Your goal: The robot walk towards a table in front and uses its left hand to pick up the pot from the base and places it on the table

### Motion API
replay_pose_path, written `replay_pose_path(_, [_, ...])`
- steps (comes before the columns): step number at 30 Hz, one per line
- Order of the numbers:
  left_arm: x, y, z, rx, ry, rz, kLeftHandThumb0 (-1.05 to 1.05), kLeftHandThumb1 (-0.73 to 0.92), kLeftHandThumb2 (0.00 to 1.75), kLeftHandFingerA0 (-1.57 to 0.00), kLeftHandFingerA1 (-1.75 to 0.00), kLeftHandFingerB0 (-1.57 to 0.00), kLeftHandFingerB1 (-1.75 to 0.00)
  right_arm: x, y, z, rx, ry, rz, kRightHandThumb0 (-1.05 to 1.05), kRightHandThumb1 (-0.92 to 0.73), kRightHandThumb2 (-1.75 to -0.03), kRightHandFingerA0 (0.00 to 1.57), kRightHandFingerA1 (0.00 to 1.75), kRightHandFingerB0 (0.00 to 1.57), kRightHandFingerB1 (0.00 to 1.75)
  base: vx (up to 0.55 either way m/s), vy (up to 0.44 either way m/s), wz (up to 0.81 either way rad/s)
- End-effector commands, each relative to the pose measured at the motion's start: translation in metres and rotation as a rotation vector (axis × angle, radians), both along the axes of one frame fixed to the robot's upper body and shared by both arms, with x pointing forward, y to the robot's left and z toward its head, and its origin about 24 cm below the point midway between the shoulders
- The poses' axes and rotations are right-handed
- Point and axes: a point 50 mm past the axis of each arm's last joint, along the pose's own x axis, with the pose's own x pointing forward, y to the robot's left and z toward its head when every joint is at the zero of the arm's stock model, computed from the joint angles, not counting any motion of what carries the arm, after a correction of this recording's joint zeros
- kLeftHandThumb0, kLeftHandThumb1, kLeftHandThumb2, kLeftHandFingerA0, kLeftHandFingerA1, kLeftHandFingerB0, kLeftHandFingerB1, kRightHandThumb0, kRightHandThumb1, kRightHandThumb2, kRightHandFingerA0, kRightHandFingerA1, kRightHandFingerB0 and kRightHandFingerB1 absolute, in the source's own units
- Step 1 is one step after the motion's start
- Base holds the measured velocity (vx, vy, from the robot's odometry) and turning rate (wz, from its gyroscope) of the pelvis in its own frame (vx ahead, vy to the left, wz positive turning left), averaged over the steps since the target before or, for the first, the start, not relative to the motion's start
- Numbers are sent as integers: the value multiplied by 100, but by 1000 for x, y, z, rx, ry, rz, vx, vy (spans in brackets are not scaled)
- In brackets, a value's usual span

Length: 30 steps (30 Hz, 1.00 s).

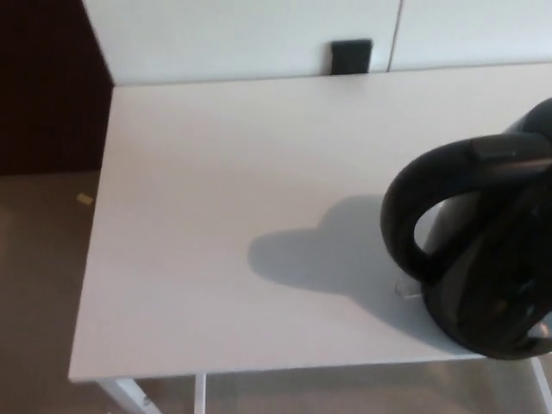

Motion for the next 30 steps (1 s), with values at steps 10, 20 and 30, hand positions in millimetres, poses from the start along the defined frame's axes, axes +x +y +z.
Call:
replay_pose_path(10, [11,43,67,150,-373,336,-32,50,56,-20,-33,-17,-27,-2,-2,0,-6,13,9,-31,-62,-58,63,45,54,41,-144,199,-4])
replay_pose_path(20, [90,-4,249,203,-1059,-76,-27,33,87,0,-49,0,-47,-2,2,-1,12,14,12,-30,-63,-58,62,45,53,41,-285,-63,-2])
replay_pose_path(30, [105,-36,246,154,-1000,-196,-34,41,64,-5,-26,-5,-19,-3,2,-2,11,14,-5,-31,-61,-58,64,45,56,41,-267,-311,-1])
